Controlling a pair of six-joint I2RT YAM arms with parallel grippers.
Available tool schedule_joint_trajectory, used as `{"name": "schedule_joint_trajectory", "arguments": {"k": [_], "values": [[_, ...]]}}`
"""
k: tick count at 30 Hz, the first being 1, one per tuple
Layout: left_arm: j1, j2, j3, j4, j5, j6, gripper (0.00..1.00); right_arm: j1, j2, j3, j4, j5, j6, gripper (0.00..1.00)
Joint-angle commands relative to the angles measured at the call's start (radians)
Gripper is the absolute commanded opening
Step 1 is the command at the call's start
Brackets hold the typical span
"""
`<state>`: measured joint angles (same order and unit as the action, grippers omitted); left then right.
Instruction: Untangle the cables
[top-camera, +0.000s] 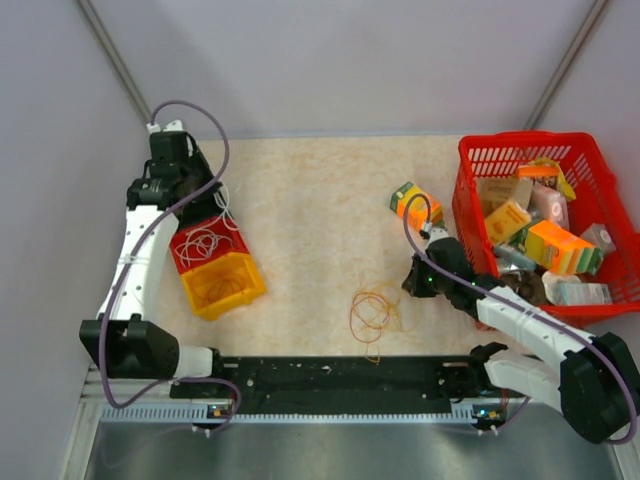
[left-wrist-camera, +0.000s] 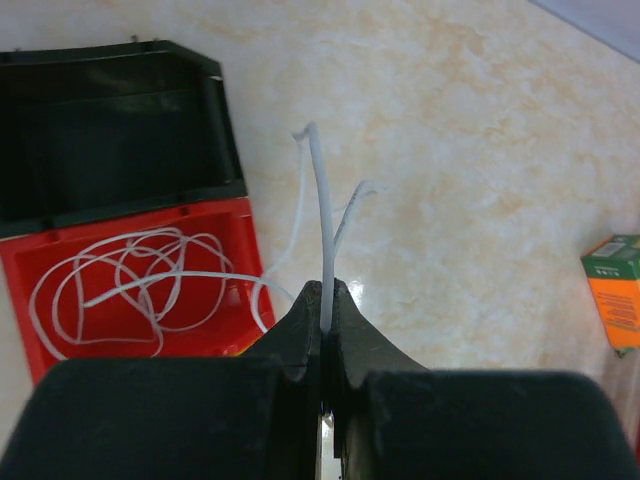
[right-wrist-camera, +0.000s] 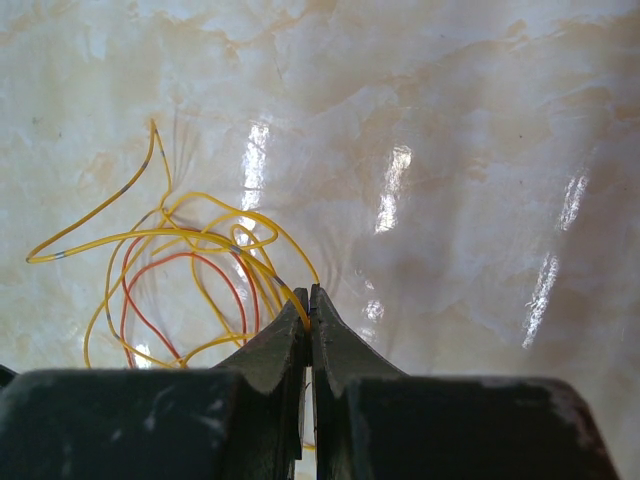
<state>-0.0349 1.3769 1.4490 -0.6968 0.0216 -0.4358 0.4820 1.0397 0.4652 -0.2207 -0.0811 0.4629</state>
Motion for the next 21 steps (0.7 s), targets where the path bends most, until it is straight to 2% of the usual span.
{"name": "schedule_joint_trajectory", "arguments": {"k": [1,4,12,21], "values": [[0.070,-0.073,-0.021,-0.079,-0.129,-0.044,0.00,-0.008,-0.020,-0.014,0.040,-0.016,-0.018,0.00],[0.108,-0.090,-0.088,-0.049,-0.175,-0.099,0.00,-0.008,-0.020,-0.014,0.041,-0.016,-0.017,0.00],[0.239,-0.024,-0.209,0.026,-0.146,-0.230,0.00,-0.006,-0.033,-0.020,0.040,-0.011,-0.015,0.00],[0.256,-0.070,-0.458,0.078,-0.152,-0.397,0.00,-0.008,-0.027,-0.019,0.040,-0.016,-0.015,0.00]]}}
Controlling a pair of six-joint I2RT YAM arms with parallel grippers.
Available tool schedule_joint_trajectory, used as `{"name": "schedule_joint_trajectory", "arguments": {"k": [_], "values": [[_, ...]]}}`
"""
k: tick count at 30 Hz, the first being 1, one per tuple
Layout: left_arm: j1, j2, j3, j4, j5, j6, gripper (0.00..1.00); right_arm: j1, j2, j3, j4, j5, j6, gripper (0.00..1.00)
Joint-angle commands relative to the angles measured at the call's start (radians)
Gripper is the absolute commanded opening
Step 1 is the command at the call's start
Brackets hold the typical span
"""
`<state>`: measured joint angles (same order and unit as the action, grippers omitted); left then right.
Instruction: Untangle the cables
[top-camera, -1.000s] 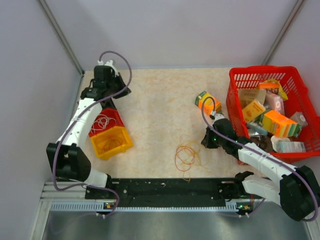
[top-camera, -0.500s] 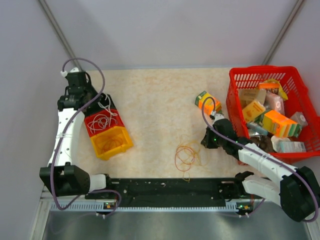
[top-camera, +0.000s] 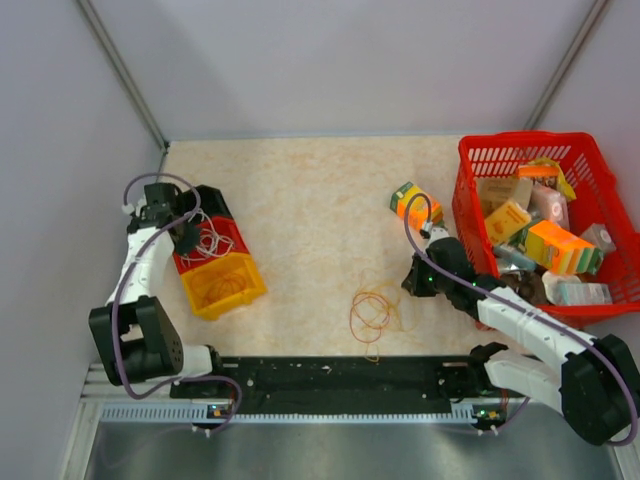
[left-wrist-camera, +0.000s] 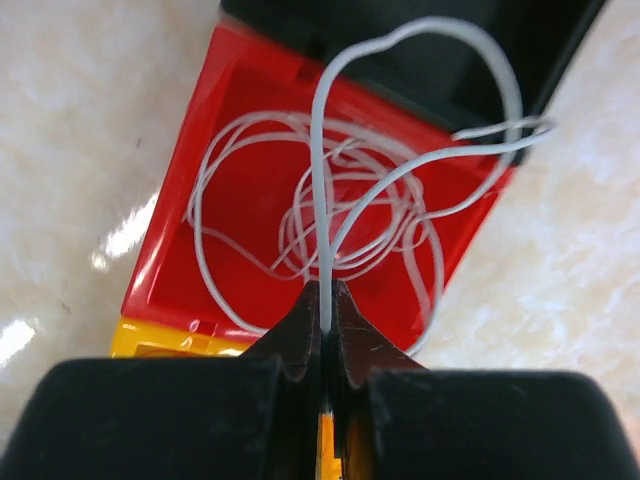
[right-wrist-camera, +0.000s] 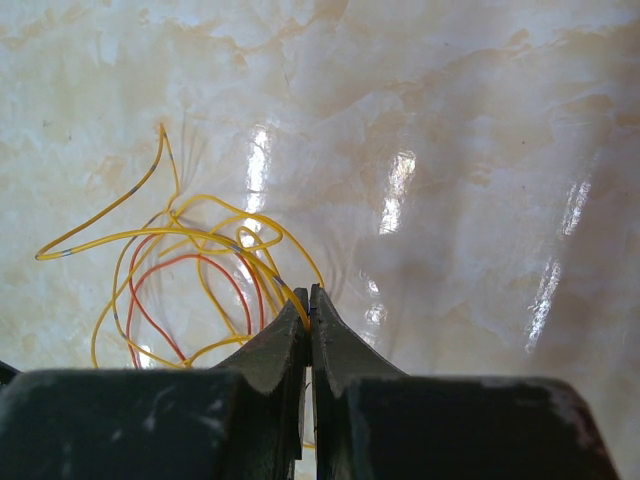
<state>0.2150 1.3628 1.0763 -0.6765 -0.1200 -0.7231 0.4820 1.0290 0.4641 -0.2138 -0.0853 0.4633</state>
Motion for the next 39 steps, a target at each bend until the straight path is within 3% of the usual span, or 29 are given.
{"name": "schedule_joint_trajectory", "arguments": {"k": [1,6,10,18,24,27,29,31,39], "values": [[0.006,-0.057,-0.107,0.060,-0.007,-0.133,0.00,-0.008,-0.015,-0.016,0.034,-0.011,-0.018,0.00],[0.018,-0.089,-0.167,0.026,-0.036,-0.265,0.00,-0.008,-0.009,-0.015,0.034,-0.013,-0.017,0.00],[0.030,-0.107,-0.228,0.132,-0.017,-0.306,0.00,-0.008,-0.010,-0.015,0.034,-0.013,-0.017,0.00],[0.076,-0.053,-0.161,0.114,0.057,-0.335,0.01,-0.008,-0.012,-0.016,0.036,-0.013,-0.017,0.00],[0.129,-0.068,-0.156,0.129,0.112,-0.345,0.27,-0.008,-0.009,-0.016,0.036,-0.014,-0.017,0.00],[0.147,-0.054,-0.148,0.146,0.161,-0.342,0.31,-0.008,-0.009,-0.016,0.039,-0.016,-0.018,0.00],[0.159,-0.033,-0.144,0.153,0.192,-0.341,0.24,-0.008,-0.012,-0.015,0.037,-0.018,-0.017,0.00],[0.173,-0.008,-0.141,0.155,0.223,-0.343,0.01,-0.008,-0.012,-0.018,0.039,-0.016,-0.017,0.00],[0.193,0.012,-0.177,0.179,0.172,-0.476,0.00,-0.008,-0.006,-0.016,0.039,-0.019,-0.017,0.00]]}}
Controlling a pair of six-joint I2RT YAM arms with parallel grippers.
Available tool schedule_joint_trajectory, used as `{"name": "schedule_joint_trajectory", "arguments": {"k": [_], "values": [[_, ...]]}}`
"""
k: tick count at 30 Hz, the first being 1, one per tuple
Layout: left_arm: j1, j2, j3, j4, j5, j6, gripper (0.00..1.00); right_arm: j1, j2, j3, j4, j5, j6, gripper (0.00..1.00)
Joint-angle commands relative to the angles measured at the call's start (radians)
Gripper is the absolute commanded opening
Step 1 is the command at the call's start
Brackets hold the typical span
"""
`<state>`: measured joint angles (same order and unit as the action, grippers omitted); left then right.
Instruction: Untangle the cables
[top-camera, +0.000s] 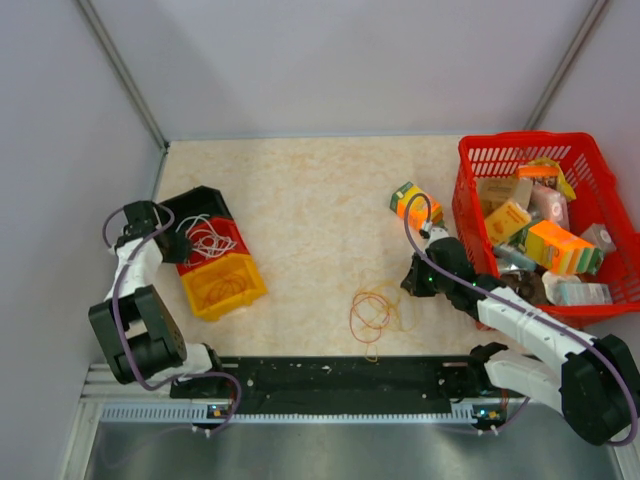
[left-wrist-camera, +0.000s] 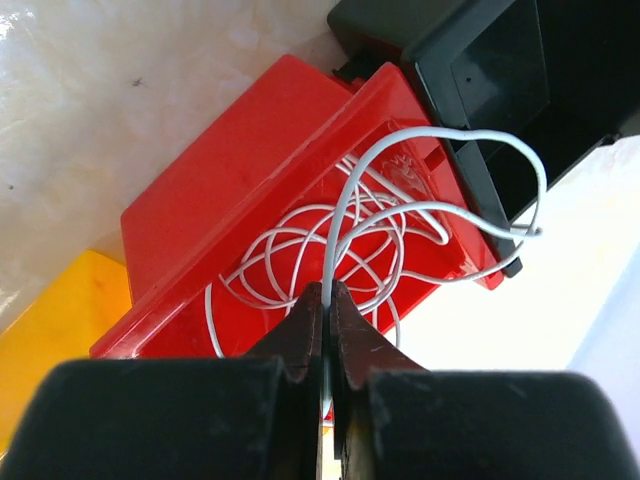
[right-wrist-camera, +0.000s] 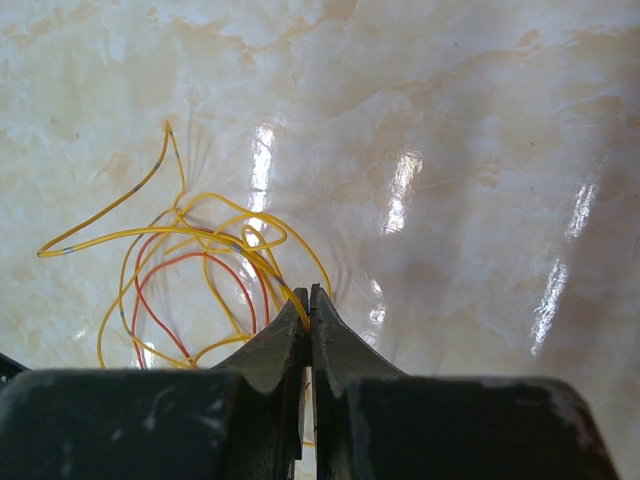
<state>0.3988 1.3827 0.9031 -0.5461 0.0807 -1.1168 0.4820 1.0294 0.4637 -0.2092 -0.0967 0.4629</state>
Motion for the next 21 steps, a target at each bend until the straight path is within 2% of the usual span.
{"name": "schedule_joint_trajectory", "arguments": {"k": [1,10,17,21], "values": [[0.009,-0.008,-0.006,0.066,-0.050,-0.090,0.00,-0.006,-0.006,-0.016,0.034,-0.008,-0.018,0.00],[0.006,0.059,-0.088,0.129,-0.048,-0.121,0.00,-0.008,-0.006,-0.016,0.036,-0.011,-0.018,0.00],[0.006,-0.072,-0.112,0.104,-0.071,-0.008,0.00,-0.008,-0.002,-0.016,0.040,-0.017,-0.018,0.00],[0.006,-0.125,-0.038,0.048,-0.055,0.072,0.42,-0.006,0.003,-0.014,0.044,-0.021,-0.020,0.00]]}}
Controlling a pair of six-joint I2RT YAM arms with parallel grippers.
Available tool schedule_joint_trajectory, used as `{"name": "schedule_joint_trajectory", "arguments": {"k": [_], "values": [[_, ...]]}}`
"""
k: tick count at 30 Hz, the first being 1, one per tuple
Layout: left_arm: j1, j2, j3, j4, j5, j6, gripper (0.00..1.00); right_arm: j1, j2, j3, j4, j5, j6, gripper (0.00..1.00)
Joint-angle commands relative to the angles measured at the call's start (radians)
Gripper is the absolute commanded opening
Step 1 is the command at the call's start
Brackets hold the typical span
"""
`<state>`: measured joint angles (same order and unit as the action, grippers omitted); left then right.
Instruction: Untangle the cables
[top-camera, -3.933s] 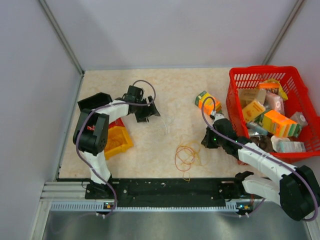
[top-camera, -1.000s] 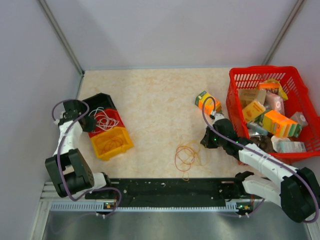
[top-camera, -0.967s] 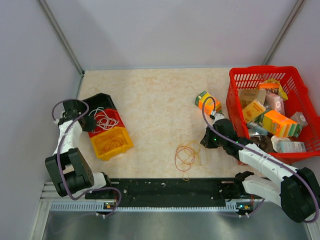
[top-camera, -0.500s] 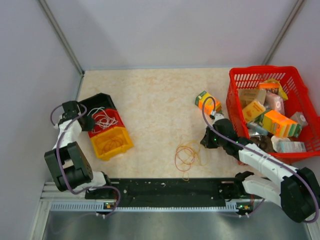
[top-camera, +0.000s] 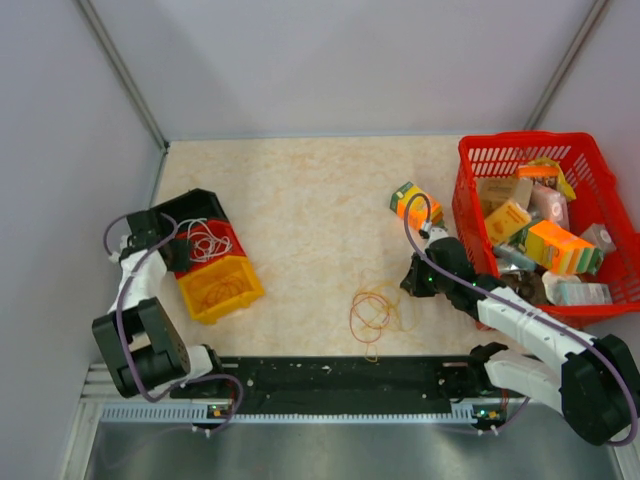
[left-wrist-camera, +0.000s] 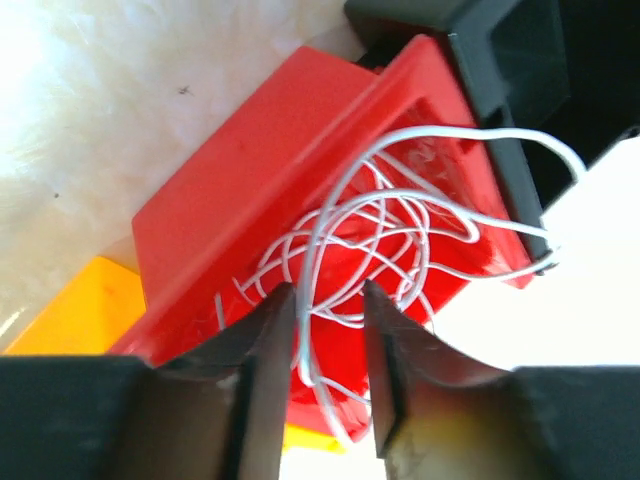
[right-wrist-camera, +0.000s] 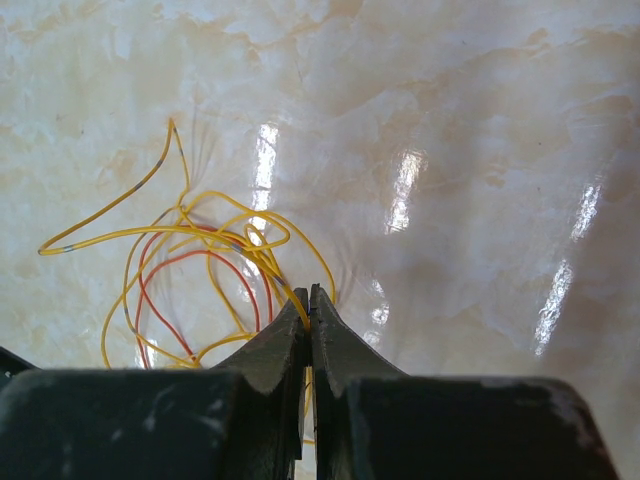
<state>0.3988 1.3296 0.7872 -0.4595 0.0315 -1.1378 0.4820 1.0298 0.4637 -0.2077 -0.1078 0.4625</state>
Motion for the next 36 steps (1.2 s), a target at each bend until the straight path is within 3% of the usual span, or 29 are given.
{"name": "schedule_joint_trajectory", "arguments": {"k": [1,3,6,11,14,16,20,24,25,29,36], "values": [[0.006,-0.081,0.098,-0.062,-0.001,0.111,0.47,-0.008,0.003,-0.014,0.041,-0.010,-0.019,0.00],[0.006,-0.104,0.139,-0.106,-0.001,0.153,0.59,-0.008,0.003,-0.016,0.041,-0.010,-0.019,0.00],[0.008,-0.138,0.175,-0.156,-0.002,0.213,0.98,-0.008,0.003,-0.016,0.042,-0.010,-0.019,0.00],[0.008,-0.164,0.184,-0.078,0.042,0.312,0.98,-0.008,0.004,-0.014,0.042,-0.015,-0.021,0.00],[0.005,-0.107,0.217,0.088,0.184,0.465,0.88,-0.006,0.009,-0.014,0.042,-0.020,-0.019,0.00],[0.006,-0.003,0.315,0.053,0.234,0.538,0.82,-0.006,0.009,-0.014,0.042,-0.020,-0.019,0.00],[0.002,0.213,0.525,-0.042,0.312,0.607,0.58,-0.008,0.006,-0.014,0.042,-0.018,-0.019,0.00],[0.000,0.363,0.683,-0.102,0.259,0.601,0.38,-0.008,0.004,-0.014,0.042,-0.017,-0.018,0.00],[-0.002,0.406,0.725,-0.126,0.234,0.590,0.25,-0.008,0.006,-0.014,0.042,-0.016,-0.019,0.00],[-0.021,0.538,0.885,-0.292,0.182,0.567,0.00,-0.008,0.004,-0.014,0.042,-0.015,-0.019,0.00],[-0.044,0.542,0.848,-0.341,0.053,0.530,0.00,-0.006,0.010,-0.013,0.044,-0.016,-0.019,0.00]]}}
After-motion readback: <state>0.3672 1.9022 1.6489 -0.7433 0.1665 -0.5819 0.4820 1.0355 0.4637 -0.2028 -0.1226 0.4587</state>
